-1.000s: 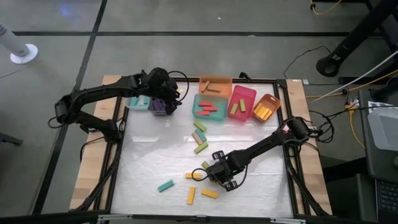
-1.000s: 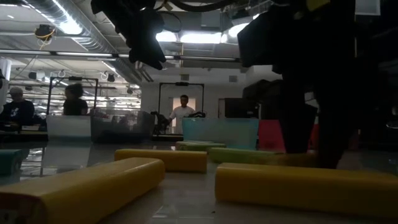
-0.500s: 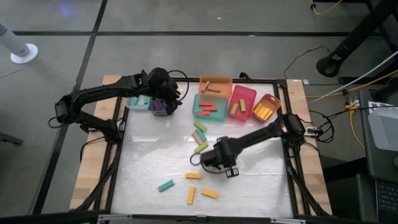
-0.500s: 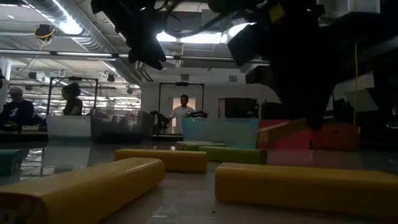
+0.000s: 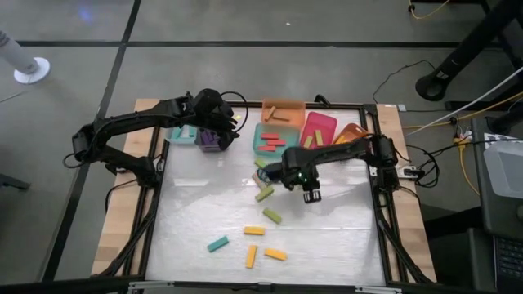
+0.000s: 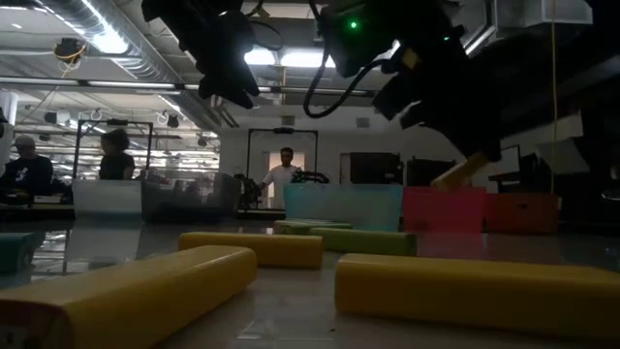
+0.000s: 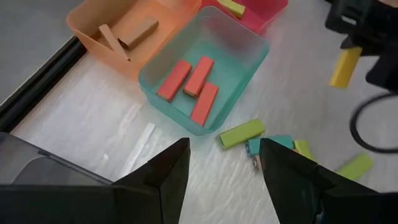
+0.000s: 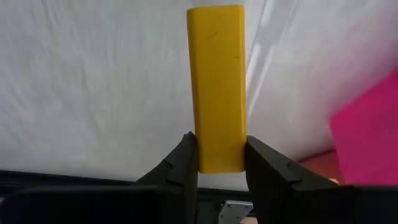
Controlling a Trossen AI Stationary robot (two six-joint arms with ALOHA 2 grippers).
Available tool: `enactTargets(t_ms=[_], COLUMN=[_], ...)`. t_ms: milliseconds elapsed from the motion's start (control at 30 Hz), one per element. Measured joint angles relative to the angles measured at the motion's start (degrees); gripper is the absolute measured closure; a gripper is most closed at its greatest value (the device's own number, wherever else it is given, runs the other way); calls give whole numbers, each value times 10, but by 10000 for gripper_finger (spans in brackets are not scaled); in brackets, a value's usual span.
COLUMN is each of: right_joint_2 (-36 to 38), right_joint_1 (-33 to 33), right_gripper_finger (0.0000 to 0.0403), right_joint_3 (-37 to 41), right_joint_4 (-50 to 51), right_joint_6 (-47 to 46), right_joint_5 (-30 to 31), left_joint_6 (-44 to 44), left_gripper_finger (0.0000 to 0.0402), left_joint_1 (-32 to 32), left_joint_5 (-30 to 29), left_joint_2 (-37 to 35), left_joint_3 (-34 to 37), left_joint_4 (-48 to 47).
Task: Sort blocks
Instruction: Put the yellow block into the right orange bin
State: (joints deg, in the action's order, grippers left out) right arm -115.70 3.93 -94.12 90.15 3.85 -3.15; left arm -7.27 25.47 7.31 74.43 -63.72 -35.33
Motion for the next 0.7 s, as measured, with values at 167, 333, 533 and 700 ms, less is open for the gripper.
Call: enactTargets(t_ms=[167,333,533,700], right_joint_2=[26,78,165,252], right_joint_1=[-50,-102,-170,-236], right_gripper_finger=[297,294,294,293], right_joint_3=[2,2,31,129], right_joint_4=[-2,-1,-1,0], right_joint_6=[14,24,25,22], right_joint_5=[2,10,58,65], left_joint_6=[0,0,-2,-2], left_gripper_finger=[219,219,219,219], left_joint_1=[0,0,0,0], left_joint_5=[0,0,0,0], left_joint_2=[0,0,0,0], left_joint_3=[0,0,0,0], left_joint_4=[3,3,2,0])
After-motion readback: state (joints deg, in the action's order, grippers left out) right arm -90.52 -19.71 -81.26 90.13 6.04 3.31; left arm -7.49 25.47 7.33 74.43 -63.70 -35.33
